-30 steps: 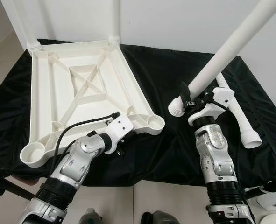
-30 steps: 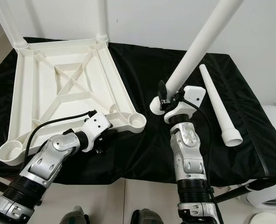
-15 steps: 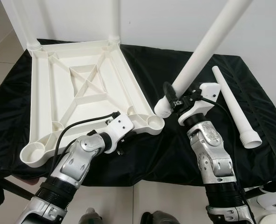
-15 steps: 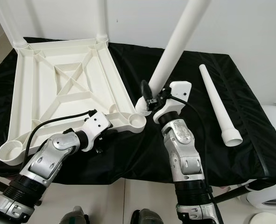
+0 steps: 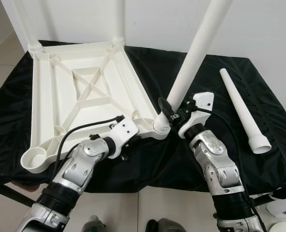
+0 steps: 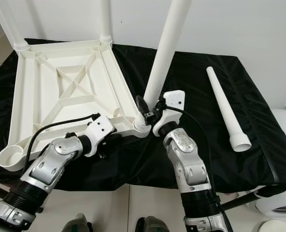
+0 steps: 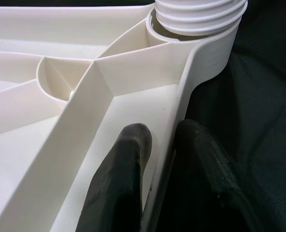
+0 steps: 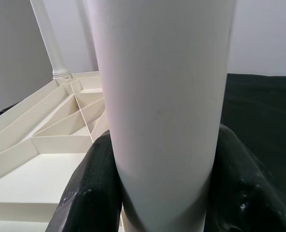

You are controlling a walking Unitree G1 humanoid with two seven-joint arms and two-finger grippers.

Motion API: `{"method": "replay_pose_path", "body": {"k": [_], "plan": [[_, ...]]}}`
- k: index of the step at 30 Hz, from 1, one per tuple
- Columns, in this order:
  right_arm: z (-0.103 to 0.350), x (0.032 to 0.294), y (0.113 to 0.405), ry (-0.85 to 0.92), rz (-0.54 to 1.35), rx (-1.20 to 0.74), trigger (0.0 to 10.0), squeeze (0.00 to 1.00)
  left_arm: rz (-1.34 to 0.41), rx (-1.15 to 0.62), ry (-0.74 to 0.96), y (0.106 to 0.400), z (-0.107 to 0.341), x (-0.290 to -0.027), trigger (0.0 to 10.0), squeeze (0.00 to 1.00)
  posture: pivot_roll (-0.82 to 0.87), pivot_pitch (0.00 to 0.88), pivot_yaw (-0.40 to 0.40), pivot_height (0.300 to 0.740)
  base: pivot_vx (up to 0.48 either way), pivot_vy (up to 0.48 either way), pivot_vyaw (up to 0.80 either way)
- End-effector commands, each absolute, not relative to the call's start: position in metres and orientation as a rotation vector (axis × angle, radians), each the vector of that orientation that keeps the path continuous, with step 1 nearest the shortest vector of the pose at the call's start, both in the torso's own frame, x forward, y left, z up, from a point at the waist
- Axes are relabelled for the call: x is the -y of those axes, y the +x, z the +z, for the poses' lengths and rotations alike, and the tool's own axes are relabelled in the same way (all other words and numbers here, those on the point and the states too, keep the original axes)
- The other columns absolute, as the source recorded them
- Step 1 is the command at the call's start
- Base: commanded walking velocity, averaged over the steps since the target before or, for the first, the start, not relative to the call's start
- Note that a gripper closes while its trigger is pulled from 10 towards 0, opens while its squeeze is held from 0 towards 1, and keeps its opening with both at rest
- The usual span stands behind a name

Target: Building children table

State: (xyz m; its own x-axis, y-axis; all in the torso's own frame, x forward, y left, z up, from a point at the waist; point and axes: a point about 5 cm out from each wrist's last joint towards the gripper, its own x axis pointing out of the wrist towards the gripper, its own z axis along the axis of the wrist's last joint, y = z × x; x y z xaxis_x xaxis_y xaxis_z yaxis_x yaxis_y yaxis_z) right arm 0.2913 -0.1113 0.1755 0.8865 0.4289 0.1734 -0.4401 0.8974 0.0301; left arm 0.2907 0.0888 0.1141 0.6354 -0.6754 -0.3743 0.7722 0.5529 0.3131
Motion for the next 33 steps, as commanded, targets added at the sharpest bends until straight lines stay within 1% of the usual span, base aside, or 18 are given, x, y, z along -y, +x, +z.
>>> {"method": "replay_pose_path", "body": {"k": [1, 3, 10, 22, 30, 33], "plan": [[0.164, 0.111, 0.292, 0.059, 0.454, 0.097, 10.0, 0.0, -0.836, -0.24, 0.513, 0.294, 0.115, -0.097, 10.0, 0.0, 0.07, 0.028, -0.053, 0.74, 0.0, 0.0, 0.0], [0.157, 0.112, 0.294, 0.055, 0.448, 0.067, 10.0, 0.0, -0.834, -0.236, 0.512, 0.295, 0.117, -0.097, 10.0, 0.0, 0.07, 0.028, -0.053, 0.74, 0.0, 0.0, 0.0], [0.152, 0.112, 0.294, 0.048, 0.448, 0.055, 10.0, 0.0, -0.833, -0.234, 0.513, 0.295, 0.117, -0.097, 10.0, 0.0, 0.07, 0.027, -0.053, 0.74, 0.0, 0.0, 0.0], [0.131, 0.115, 0.301, 0.025, 0.42, -0.005, 10.0, 0.0, -0.832, -0.228, 0.506, 0.295, 0.12, -0.095, 10.0, 0.0, 0.07, 0.03, -0.061, 0.74, 0.0, 0.0, 0.0], [0.133, 0.11, 0.3, 0.003, 0.452, 0.025, 10.0, 0.0, -0.834, -0.228, 0.505, 0.294, 0.119, -0.095, 10.0, 0.0, 0.07, 0.029, -0.057, 0.74, 0.0, 0.0, 0.0], [0.137, 0.103, 0.3, -0.003, 0.51, 0.059, 10.0, 0.0, -0.84, -0.228, 0.503, 0.294, 0.12, -0.094, 10.0, 0.0, 0.06, 0.033, -0.053, 0.74, 0.0, 0.0, 0.0]]}}
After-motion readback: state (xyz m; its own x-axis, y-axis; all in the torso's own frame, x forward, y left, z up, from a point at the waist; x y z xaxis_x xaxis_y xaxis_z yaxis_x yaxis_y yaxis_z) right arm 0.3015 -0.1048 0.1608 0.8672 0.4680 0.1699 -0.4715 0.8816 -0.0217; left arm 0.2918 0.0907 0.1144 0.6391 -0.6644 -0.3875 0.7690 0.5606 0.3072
